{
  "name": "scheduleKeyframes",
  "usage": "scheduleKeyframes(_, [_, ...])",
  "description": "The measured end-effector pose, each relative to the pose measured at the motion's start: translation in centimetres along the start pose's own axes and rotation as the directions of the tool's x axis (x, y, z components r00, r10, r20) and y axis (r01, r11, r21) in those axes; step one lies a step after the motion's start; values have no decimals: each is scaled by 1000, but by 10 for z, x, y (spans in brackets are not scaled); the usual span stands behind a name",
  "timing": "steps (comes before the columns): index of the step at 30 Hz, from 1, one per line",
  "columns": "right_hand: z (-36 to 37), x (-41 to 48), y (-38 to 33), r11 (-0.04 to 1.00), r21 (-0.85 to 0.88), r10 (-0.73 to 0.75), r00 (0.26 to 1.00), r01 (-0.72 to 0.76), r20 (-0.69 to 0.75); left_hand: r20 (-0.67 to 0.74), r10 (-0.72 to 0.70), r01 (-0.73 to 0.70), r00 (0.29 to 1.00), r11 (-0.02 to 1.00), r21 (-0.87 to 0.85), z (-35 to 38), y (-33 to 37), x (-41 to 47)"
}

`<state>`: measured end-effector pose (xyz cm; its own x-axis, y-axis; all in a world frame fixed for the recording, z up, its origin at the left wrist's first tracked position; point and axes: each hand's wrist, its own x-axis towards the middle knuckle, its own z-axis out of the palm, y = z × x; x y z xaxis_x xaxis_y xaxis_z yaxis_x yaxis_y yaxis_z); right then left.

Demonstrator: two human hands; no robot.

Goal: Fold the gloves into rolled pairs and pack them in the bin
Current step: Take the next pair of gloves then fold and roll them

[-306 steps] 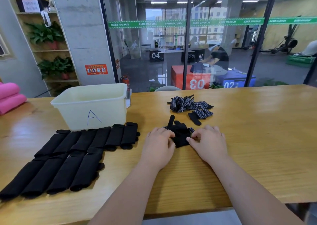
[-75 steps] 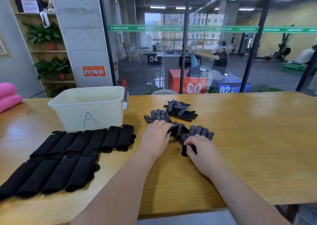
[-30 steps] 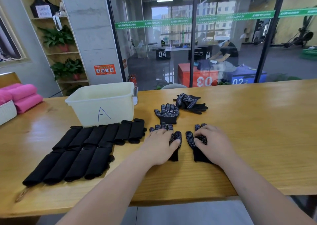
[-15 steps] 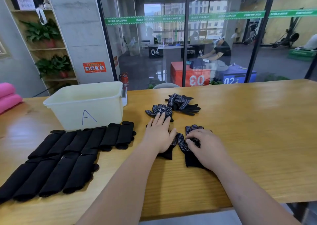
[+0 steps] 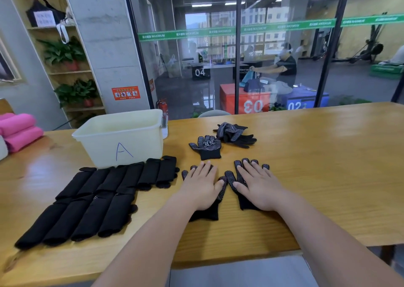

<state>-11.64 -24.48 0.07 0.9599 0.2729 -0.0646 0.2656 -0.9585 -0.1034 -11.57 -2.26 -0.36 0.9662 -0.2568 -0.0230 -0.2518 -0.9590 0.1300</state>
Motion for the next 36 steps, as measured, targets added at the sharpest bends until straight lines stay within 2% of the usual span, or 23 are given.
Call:
scheduleKeyframes(6, [-5,-23,-5,1000,-6,-19,999,19,40,-39,9,-11,999,998,-57,-3,-2,-31])
scheduleKeyframes(10, [-11,-24,-3,999,32,-2,993,6,-118,30,-46,48,998,997,-65,-11,1,-39])
scheduleKeyframes(11, [-11,-22,-6,999,31,14,993,-10,-121,53,-57,60,997,997,-48,-10,2,-40])
scheduleKeyframes(15, [0,-11,-21,998,11,64,998,-64,-29,12,-78,78,997,997,25,3,3,-41])
scheduleKeyframes(24, [0,8,-16,996,-10,93,995,-93,-22,-23,-167,167,986,985,28,2,1,-18])
scheduleKeyframes(31, [2,-9,-16,996,-13,91,996,-91,-17,-19,-162,163,987,986,23,4,1,-22])
scheduleKeyframes(34, [4,-20,-15,996,72,67,992,-60,-104,-52,-151,150,987,988,-19,4,2,-31])
scheduleKeyframes(36, [5,-24,-10,978,208,31,956,31,-290,-181,-141,117,973,983,-138,1,2,-37])
